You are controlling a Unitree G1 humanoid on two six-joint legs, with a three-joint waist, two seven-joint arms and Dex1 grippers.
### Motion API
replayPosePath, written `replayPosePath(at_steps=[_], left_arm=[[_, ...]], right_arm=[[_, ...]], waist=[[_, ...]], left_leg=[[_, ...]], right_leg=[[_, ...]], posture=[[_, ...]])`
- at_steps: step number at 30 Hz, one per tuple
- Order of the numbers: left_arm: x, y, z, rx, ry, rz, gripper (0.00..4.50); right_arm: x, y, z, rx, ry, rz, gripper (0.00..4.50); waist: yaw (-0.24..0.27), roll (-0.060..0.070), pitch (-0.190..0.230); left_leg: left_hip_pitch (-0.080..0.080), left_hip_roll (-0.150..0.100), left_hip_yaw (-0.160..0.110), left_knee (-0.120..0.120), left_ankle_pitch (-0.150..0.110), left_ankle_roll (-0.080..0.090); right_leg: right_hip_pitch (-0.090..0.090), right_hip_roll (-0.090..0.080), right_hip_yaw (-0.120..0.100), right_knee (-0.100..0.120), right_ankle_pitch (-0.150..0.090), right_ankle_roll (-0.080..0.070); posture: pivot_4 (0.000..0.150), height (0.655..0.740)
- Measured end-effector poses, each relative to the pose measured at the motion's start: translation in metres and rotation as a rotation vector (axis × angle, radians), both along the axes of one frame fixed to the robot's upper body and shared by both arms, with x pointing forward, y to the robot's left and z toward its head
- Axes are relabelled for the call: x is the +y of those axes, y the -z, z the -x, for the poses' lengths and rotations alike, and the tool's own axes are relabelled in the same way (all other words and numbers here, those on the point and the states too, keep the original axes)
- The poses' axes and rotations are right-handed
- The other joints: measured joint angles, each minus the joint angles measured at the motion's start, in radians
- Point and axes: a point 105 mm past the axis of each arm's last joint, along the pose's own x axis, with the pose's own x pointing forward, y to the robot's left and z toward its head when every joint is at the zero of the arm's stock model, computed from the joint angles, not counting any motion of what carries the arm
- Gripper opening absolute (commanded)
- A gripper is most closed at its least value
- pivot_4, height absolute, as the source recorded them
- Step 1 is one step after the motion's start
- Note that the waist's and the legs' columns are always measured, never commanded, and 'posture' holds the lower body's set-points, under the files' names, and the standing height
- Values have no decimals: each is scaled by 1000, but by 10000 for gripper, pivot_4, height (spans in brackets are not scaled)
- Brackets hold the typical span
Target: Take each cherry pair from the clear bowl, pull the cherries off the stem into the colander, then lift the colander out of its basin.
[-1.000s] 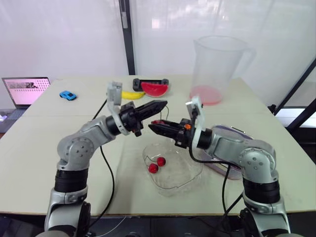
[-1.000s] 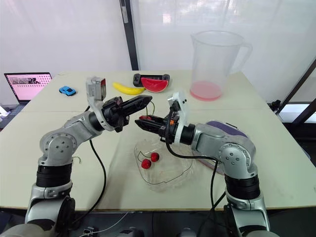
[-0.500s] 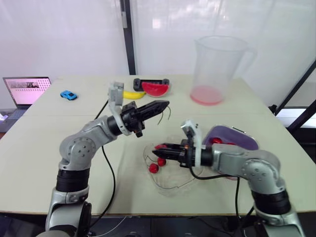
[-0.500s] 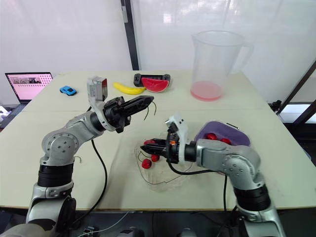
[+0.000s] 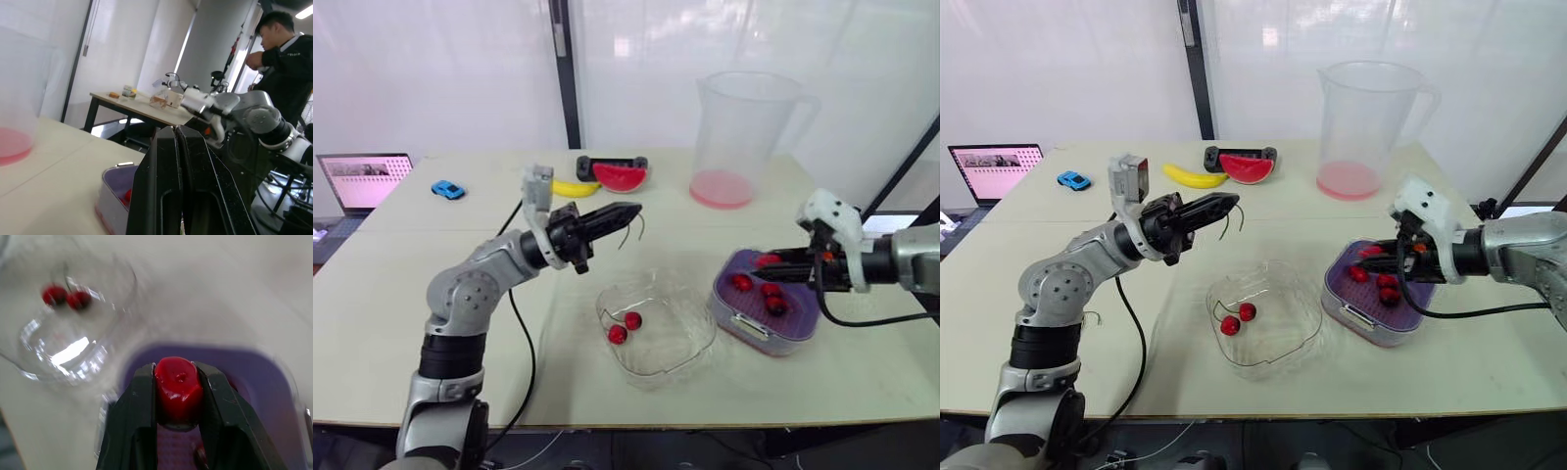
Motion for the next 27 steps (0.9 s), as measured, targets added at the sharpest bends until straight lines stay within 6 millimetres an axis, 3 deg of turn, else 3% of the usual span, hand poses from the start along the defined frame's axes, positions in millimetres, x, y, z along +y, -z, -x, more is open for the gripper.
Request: replayPosePath(at_steps=[2,5,10,13,14,20,27], left_arm=[[0,1,0,4,-3,-2,0],[0,2,0,4,-7,-4,0],[2,7,2,12,-19,-8,0],[3,7,1,10,-28,-14,0],[3,7,1,10,-29,-15,0],[5,6,1,8,-37,-23,0],[18,11,0,9,-72,-79,0]], right_arm=[[1,16,-2,35,-25,33,6425],[5,24,-5,43,-41,35,6425],[2,41,-8,77,-36,103,28795],[2,35,-14,50,-31,108,43052],[1,33,-14,43,-30,110,44710],[1,13,-9,34,-51,27,44710],[-10,-58,13,-76,-125,-315,44710]], waist=[[1,0,0],[3,0,0],[5,0,0],[4,0,0],[5,0,0],[5,0,0],[5,0,0]], left_leg=[[0,0,0,0,0,0],[0,0,-1,0,0,0],[0,0,-1,0,0,0],[0,0,-1,0,0,0],[0,0,-1,0,0,0],[0,0,-1,0,0,0],[0,0,-1,-1,0,0]], right_leg=[[0,0,0,0,0,0],[0,0,0,0,0,0],[0,-1,0,-1,0,0],[0,-1,0,-1,0,0],[0,0,0,-1,0,0],[0,-1,0,-1,0,0],[1,0,-1,-1,0,0]], posture=[[1500,7400],[1500,7400],[1500,7400],[1500,7400],[1500,7400],[1500,7400],[1500,7400]])
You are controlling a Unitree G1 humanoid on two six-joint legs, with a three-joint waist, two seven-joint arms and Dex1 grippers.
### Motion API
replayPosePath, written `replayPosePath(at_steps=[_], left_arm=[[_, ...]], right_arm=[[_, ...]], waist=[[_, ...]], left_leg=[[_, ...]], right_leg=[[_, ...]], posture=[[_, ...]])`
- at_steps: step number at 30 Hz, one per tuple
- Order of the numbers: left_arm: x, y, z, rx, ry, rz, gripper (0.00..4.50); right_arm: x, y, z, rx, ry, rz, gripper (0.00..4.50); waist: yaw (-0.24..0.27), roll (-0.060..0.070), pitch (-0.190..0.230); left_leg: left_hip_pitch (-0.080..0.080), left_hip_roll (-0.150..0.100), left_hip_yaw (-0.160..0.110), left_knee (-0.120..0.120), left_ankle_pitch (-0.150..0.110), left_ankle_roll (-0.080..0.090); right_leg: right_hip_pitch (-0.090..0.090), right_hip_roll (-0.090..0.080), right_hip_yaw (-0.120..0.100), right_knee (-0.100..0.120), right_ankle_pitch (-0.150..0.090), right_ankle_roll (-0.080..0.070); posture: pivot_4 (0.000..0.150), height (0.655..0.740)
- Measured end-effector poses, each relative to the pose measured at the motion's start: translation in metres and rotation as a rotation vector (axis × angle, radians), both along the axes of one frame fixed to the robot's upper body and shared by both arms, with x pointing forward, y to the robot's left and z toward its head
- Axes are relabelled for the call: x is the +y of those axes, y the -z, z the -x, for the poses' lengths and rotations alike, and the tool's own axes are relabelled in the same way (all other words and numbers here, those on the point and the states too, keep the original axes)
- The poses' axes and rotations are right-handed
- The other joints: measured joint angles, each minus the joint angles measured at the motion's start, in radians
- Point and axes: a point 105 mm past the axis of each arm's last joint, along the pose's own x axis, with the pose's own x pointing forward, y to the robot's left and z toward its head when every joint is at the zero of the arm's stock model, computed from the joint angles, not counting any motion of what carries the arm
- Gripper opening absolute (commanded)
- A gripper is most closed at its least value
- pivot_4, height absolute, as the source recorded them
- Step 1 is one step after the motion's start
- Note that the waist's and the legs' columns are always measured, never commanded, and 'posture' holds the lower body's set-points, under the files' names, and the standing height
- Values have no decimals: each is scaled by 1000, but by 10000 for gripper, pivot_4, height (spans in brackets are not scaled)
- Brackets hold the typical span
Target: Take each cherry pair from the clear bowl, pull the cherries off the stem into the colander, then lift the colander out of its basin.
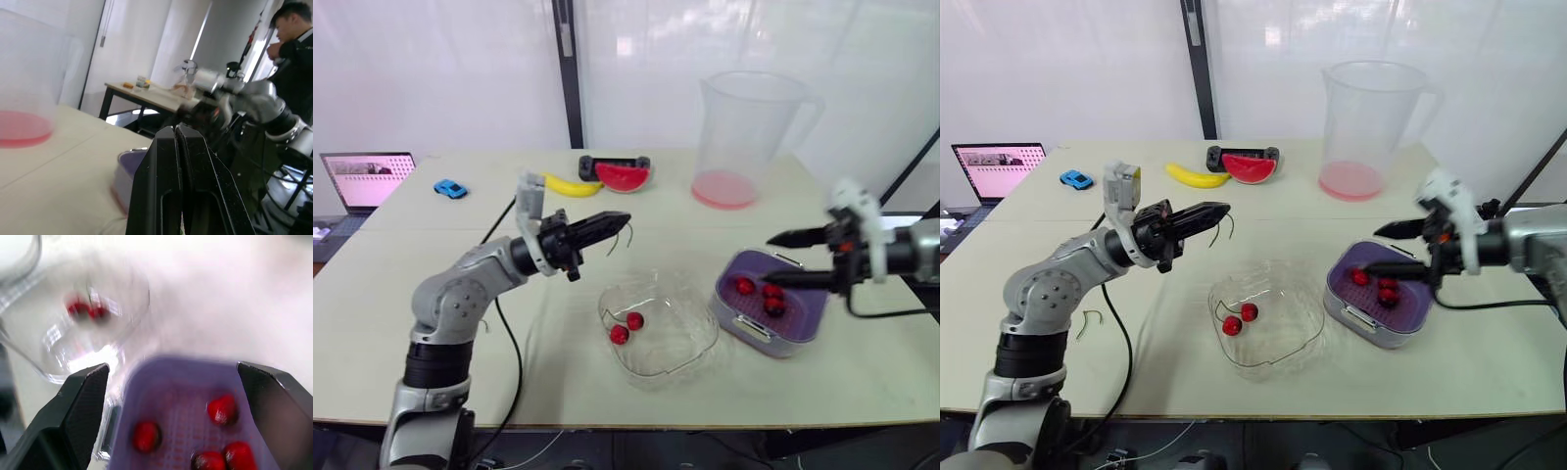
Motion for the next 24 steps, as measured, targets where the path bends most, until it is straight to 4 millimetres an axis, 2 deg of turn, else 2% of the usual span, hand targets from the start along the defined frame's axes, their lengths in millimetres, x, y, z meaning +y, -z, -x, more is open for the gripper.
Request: replayPosePath(at_steps=[4,10,13,17,19,22,24], left_arm=[[20,13,-1,35,-52,-64,0],[68,34,5,114,-194,-139,0],[89,41,13,147,-265,-154,0],[139,70,29,266,-472,-203,0],[150,78,33,298,-529,-212,0],[173,100,36,369,-660,-274,0],[180,110,37,396,-701,-287,0]], right_arm=[[7,-20,22,-6,-140,-121,44710],[22,-34,28,-50,-259,-186,44710],[29,-30,25,-42,-284,-184,44710],[43,-18,17,1,-325,-194,44710],[48,-15,16,8,-334,-183,44710],[55,-12,12,4,-353,-178,44710],[58,-10,10,6,-355,-175,44710]], waist=[[-6,0,0],[-4,1,0],[-2,1,0],[-5,2,0],[2,2,0],[3,2,0],[3,2,0]], left_leg=[[1,0,0,-1,0,0],[1,1,1,-1,0,0],[1,3,0,-1,0,0],[1,4,1,-3,0,0],[1,4,1,-3,0,0],[1,3,1,-2,0,0],[1,3,1,-2,0,0]], right_leg=[[0,0,0,0,0,0],[0,0,1,0,0,0],[0,-1,1,-1,0,0],[-1,0,2,-1,0,0],[0,-1,1,-1,0,0],[1,-2,1,-3,0,0],[1,-2,1,-3,0,0]], posture=[[1500,7400],[1500,7400],[1500,7400],[1500,7400],[1500,7400],[1500,7400],[1500,7400]])
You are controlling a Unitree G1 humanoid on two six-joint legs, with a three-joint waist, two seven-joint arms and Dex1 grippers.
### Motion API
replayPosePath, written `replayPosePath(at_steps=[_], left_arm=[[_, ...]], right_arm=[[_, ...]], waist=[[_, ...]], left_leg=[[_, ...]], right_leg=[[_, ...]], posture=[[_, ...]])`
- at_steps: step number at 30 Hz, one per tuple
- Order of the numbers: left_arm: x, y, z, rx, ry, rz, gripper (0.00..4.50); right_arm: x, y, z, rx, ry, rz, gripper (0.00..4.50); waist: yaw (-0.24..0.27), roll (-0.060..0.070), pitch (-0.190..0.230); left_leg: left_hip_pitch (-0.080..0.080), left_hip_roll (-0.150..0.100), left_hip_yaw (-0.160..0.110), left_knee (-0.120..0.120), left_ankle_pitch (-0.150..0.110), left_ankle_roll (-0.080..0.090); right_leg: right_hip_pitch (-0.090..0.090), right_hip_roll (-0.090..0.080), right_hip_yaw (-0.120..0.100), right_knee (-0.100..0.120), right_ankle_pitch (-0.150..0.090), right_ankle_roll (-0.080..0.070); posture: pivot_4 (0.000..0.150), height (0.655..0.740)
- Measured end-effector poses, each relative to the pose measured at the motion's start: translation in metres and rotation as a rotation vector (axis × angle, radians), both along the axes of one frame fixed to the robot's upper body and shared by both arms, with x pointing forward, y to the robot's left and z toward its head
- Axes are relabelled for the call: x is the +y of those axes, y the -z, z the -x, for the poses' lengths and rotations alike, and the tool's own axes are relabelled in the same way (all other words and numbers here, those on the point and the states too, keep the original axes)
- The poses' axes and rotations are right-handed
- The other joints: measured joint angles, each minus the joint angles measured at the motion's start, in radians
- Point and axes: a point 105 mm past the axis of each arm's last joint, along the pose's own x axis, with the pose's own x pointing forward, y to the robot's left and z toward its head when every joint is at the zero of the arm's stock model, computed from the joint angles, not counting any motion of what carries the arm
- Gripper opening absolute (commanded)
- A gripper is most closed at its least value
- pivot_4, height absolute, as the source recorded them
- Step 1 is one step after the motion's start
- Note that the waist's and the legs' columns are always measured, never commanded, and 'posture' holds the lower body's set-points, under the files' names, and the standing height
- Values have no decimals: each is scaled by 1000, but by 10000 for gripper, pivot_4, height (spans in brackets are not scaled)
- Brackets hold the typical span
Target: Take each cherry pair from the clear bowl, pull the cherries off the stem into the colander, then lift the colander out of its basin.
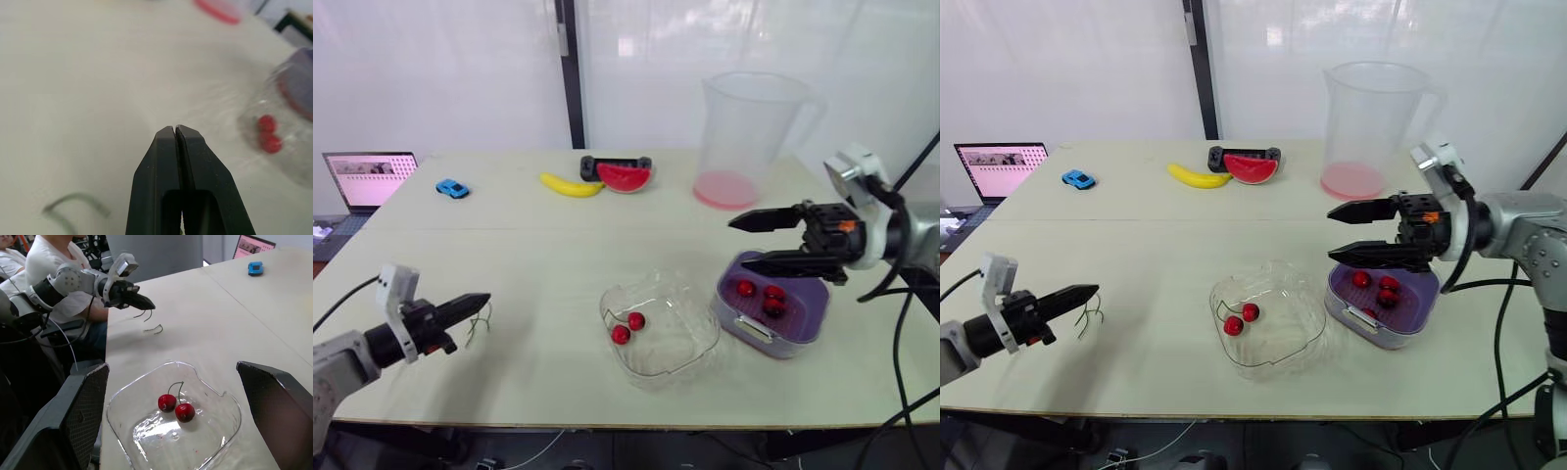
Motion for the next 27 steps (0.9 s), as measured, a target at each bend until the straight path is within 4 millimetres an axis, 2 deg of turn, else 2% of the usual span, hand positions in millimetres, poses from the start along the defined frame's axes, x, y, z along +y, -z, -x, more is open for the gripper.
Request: replayPosePath(at_steps=[5,6,8,11,14,15,16,23,25,27], left_arm=[[10,17,-1,35,-68,-11,0],[11,21,-1,44,-78,-9,2830],[11,34,0,83,-87,-7,8849],[12,43,0,111,-96,4,22754],[15,44,-2,107,-109,-3,38864],[16,43,-2,102,-111,-7,42952],[16,42,-3,99,-112,-10,44465],[15,37,-3,85,-97,-14,44465],[14,25,-5,64,-69,-32,44465],[9,-7,-10,-13,-14,-44,44465]], right_arm=[[4,3,-3,-7,-2,-5,44710],[4,4,-4,-8,1,-3,44987],[3,6,-5,-4,10,3,45000],[2,11,-5,9,17,7,45000],[1,13,-5,16,20,11,45000],[0,13,-4,18,22,16,45000],[-1,14,-4,21,24,21,45000],[-5,19,-2,36,25,43,45000],[-7,21,-1,44,27,46,45000],[-6,23,1,49,26,56,45000]], waist=[[-3,0,0],[-3,0,0],[-3,0,0],[-3,0,0],[-3,0,0],[-2,0,0],[-2,0,0],[-3,0,0],[-3,0,0],[1,0,0]], left_leg=[[0,0,0,-1,0,0],[0,0,0,-1,0,0],[0,0,0,-1,0,0],[0,0,0,-1,0,0],[0,0,0,-1,0,0],[0,0,0,-1,0,0],[0,0,0,-1,0,0],[0,0,0,-1,0,0],[0,0,0,-1,0,0],[-1,0,-1,0,0,0]], right_leg=[[0,0,0,0,0,0],[0,0,0,0,0,0],[0,0,0,0,0,0],[0,0,0,0,0,0],[-1,0,0,0,0,0],[0,0,0,0,0,0],[-1,0,0,0,0,0],[-1,0,0,0,0,0],[-1,0,0,0,0,0],[-1,0,-1,0,0,0]], posture=[[1500,7400],[1500,7400],[1500,7400],[1500,7400],[1500,7400],[1500,7400],[1500,7400],[1500,7400],[1500,7400],[1500,7400]])
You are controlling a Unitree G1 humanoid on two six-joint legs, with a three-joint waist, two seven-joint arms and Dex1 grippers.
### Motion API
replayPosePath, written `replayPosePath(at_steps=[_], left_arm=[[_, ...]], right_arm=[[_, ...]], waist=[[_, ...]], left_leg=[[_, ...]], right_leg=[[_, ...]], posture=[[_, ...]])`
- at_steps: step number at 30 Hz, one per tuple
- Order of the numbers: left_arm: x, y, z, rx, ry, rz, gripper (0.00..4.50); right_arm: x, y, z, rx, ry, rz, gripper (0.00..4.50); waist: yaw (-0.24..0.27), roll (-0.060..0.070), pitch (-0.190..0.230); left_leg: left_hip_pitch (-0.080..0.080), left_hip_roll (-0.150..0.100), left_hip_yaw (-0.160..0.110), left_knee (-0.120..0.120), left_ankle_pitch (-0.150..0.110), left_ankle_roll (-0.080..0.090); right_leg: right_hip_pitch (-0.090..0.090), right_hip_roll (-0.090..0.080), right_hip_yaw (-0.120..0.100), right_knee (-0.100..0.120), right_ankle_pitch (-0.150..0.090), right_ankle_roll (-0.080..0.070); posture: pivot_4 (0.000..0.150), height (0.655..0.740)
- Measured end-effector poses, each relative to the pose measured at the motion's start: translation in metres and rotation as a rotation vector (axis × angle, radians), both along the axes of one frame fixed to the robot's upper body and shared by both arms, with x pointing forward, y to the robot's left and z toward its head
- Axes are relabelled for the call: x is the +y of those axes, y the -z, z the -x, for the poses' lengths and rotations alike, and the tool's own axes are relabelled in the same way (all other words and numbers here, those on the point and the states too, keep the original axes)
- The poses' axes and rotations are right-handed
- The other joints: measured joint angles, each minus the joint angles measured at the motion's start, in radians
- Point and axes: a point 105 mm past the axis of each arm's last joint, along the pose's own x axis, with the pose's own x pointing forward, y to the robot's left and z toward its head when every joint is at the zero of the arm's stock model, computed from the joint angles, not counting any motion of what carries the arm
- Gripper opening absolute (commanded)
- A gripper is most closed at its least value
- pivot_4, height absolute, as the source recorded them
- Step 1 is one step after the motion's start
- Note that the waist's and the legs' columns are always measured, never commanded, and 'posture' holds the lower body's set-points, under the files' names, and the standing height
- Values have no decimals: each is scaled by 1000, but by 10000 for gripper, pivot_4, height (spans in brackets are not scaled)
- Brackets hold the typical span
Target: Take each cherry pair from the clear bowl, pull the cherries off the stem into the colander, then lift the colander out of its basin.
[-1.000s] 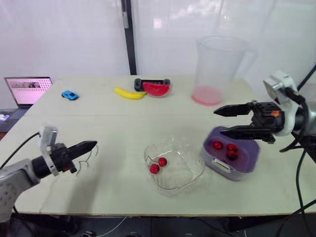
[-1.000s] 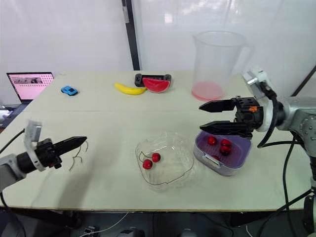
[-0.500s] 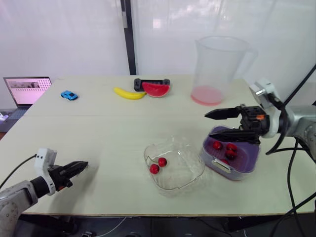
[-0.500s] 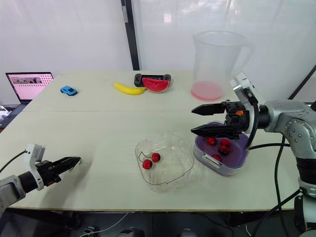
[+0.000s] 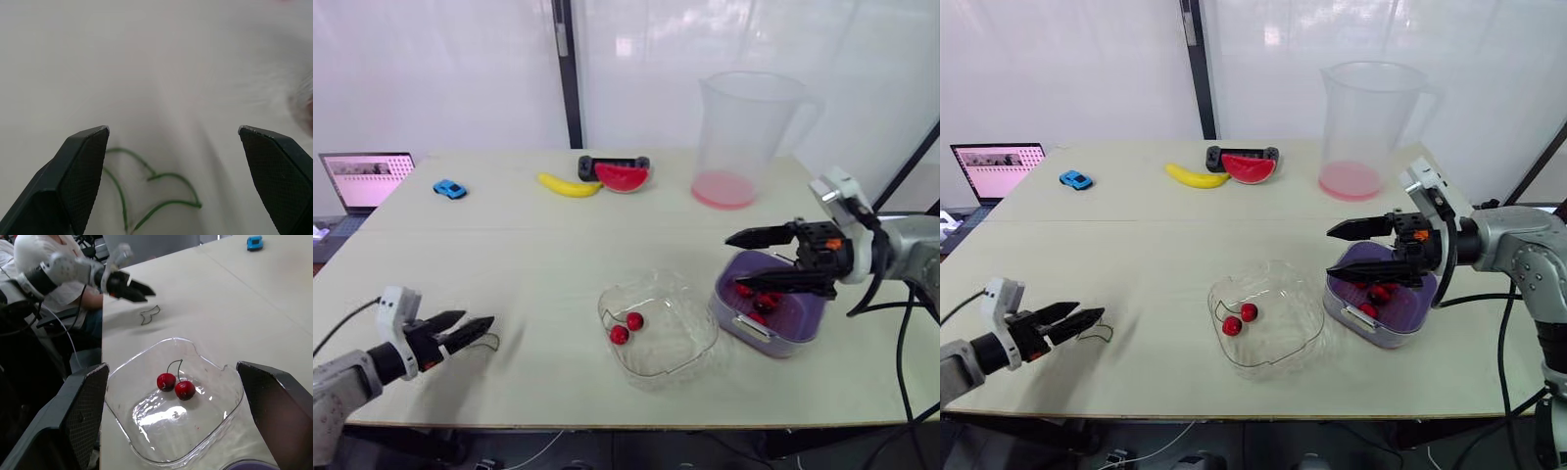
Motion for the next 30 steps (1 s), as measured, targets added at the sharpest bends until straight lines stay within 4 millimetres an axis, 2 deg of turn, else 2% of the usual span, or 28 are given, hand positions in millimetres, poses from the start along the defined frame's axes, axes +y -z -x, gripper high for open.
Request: replayPosePath(at_steps=[3,5,9,14,17,21,23,26,28,30], left_arm=[[-27,-57,-2,-152,170,-28,44465],[-53,-82,3,-220,322,-47,44465],[-96,-97,15,-261,574,-68,44465],[-113,-114,21,-292,694,-92,44465],[-115,-119,21,-308,726,-106,44465],[-107,-106,9,-298,685,-189,44465],[-101,-94,4,-282,661,-246,44465],[-98,-86,2,-270,652,-262,44465],[-98,-81,2,-265,654,-272,44465],[-98,-78,3,-258,653,-279,44465]], right_arm=[[2,4,3,4,11,27,45000],[4,9,4,8,29,47,45000],[11,14,9,5,52,80,45000],[18,16,16,-49,75,166,45000],[31,17,16,-140,74,250,45000],[50,22,2,-213,91,340,45000],[62,34,-10,-176,124,417,45000],[77,60,-8,-84,59,525,45000],[95,65,-14,-107,23,545,45000],[104,68,-20,-154,-5,576,45000]], waist=[[0,0,0],[-3,0,0],[-11,0,0],[-10,1,0],[-10,1,0],[-13,0,0],[-15,1,0],[-10,0,0],[-12,0,0],[-11,0,0]], left_leg=[[0,-2,1,0,0,0],[0,-2,2,0,0,0],[0,-2,2,-1,0,0],[0,-2,1,0,0,0],[0,-2,2,0,0,0],[1,-2,2,0,0,0],[0,-2,2,-1,0,0],[-5,-1,0,0,0,0],[-6,-2,1,1,0,0],[-6,-2,1,1,0,0]], right_leg=[[0,-2,0,-1,0,0],[0,-2,0,-1,0,0],[-1,0,1,0,0,0],[-1,2,1,0,0,0],[0,2,1,0,0,0],[0,3,1,0,0,0],[-2,3,2,1,0,0],[-6,3,1,0,0,0],[-7,2,1,1,0,0],[-7,2,1,1,0,0]], posture=[[1500,7400],[1500,7400],[1500,7400],[1500,7400],[1500,7400],[1500,7400],[1500,7400],[1500,7400],[1500,7400],[1500,7400]])
